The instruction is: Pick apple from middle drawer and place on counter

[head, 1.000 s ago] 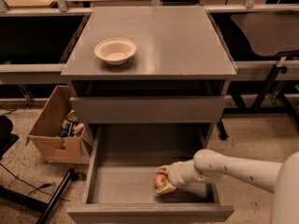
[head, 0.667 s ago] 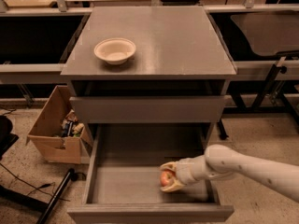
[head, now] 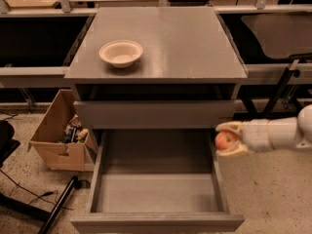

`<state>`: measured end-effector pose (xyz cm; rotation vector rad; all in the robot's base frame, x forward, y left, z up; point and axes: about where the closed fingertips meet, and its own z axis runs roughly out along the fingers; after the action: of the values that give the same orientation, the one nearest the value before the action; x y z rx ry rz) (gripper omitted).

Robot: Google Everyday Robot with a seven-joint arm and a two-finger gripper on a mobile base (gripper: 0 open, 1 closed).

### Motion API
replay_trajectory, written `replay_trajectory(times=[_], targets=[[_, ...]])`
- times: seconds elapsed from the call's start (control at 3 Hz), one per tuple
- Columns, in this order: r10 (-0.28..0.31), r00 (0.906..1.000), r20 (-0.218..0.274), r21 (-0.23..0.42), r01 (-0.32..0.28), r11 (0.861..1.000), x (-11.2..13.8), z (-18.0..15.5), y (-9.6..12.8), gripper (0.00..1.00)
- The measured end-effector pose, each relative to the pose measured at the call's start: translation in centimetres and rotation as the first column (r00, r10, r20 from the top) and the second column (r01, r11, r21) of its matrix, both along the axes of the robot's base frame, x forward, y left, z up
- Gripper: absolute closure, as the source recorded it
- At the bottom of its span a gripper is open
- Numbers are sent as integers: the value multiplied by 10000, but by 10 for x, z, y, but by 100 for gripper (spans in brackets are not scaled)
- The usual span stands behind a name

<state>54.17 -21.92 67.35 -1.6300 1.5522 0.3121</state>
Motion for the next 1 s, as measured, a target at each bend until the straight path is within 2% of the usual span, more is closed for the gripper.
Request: replay_trajectory(times=[0.33, 0.67, 1.0], targets=[[-109, 9996, 279, 112, 105, 9999, 16, 89, -37, 100], [169, 9985, 516, 67, -173, 9998, 17, 127, -54, 100], [187, 9985, 519, 76, -191, 9998, 17, 127, -54, 100]])
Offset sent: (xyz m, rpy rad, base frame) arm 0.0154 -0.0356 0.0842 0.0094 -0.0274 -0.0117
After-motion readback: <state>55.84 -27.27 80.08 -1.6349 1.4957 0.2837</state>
